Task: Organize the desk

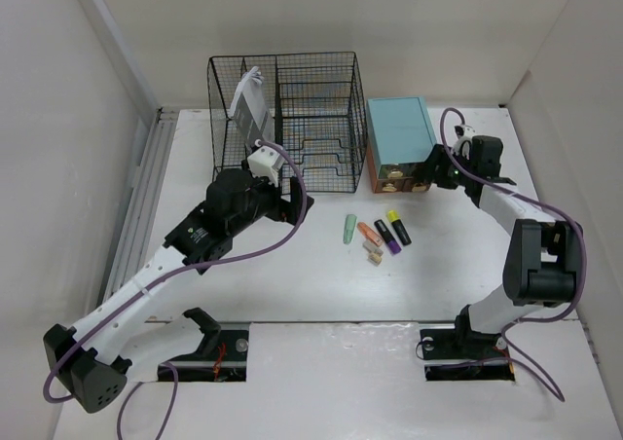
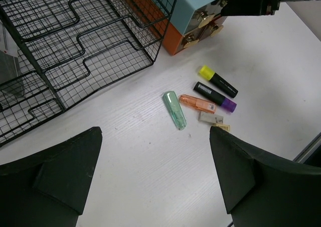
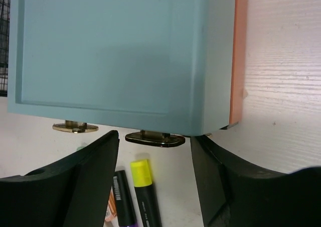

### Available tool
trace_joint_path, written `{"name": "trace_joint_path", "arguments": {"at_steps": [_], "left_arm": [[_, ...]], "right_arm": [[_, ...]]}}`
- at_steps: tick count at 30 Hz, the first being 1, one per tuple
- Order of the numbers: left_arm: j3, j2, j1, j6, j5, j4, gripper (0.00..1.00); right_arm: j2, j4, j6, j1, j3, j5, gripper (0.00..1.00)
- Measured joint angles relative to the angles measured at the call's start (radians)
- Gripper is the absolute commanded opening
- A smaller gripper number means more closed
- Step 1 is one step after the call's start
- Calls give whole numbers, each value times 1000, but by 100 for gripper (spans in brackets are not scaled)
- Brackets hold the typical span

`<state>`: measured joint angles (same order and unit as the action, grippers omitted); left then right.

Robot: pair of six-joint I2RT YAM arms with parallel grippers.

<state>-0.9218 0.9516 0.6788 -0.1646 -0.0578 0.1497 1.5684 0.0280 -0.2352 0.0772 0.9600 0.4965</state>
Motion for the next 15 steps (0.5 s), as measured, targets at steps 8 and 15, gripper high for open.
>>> {"name": "trace_joint_path", "arguments": {"at_steps": [8, 15], "left_arm": [[0, 0, 0, 0, -10, 0, 86], [0, 0, 0, 0, -13, 0, 86]], "right_arm": [[-23, -106, -63, 0, -51, -59, 52], [-45, -152, -87, -1, -90, -79, 34]]}}
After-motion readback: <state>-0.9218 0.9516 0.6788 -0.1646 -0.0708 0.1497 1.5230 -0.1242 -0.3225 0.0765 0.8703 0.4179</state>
